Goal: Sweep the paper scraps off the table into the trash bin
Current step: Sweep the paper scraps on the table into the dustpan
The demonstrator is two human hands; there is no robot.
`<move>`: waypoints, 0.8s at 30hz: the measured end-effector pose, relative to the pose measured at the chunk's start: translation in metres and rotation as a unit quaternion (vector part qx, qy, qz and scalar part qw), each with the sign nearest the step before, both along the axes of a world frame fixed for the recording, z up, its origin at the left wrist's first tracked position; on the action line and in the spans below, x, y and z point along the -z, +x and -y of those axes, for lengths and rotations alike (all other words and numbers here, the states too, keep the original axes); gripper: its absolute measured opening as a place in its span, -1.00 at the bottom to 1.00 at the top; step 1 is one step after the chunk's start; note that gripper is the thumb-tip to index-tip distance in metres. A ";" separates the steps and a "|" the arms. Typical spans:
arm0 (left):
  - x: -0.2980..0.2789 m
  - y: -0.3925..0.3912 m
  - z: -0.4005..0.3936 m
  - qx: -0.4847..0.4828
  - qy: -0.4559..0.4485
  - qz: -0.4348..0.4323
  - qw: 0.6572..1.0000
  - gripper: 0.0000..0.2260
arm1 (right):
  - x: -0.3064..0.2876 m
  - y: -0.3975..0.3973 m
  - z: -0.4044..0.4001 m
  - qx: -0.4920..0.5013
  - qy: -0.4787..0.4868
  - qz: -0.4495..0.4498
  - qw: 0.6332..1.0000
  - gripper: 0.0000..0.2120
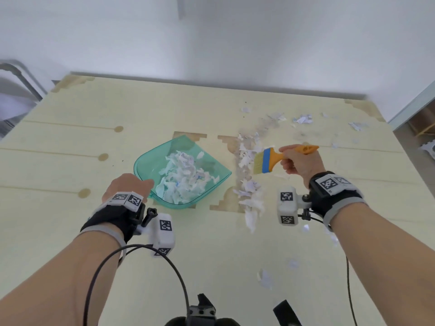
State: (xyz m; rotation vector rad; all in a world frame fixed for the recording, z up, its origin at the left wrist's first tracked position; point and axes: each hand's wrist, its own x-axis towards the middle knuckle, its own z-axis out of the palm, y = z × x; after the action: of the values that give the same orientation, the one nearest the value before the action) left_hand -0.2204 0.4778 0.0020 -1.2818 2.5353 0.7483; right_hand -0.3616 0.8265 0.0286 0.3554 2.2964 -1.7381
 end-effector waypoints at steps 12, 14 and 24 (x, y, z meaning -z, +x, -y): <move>-0.002 -0.030 -0.018 0.110 -0.094 0.083 0.986 -0.74 | 0.028 -0.053 0.023 -0.190 0.282 -0.141 0.930 -0.70; -0.003 -0.037 -0.020 0.128 -0.104 0.090 0.982 -0.75 | 0.029 -0.056 0.031 -0.199 0.296 -0.149 0.922 -0.73; 0.003 -0.068 -0.047 0.184 -0.069 0.076 0.978 -0.81 | 0.009 -0.032 0.047 -0.202 0.170 -0.065 0.963 -0.81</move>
State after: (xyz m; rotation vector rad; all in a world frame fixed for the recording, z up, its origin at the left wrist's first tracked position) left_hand -0.2886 0.5244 -0.0006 -0.8265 2.6240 0.3855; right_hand -0.3937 0.7792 0.0193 -0.1697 2.5359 -1.2057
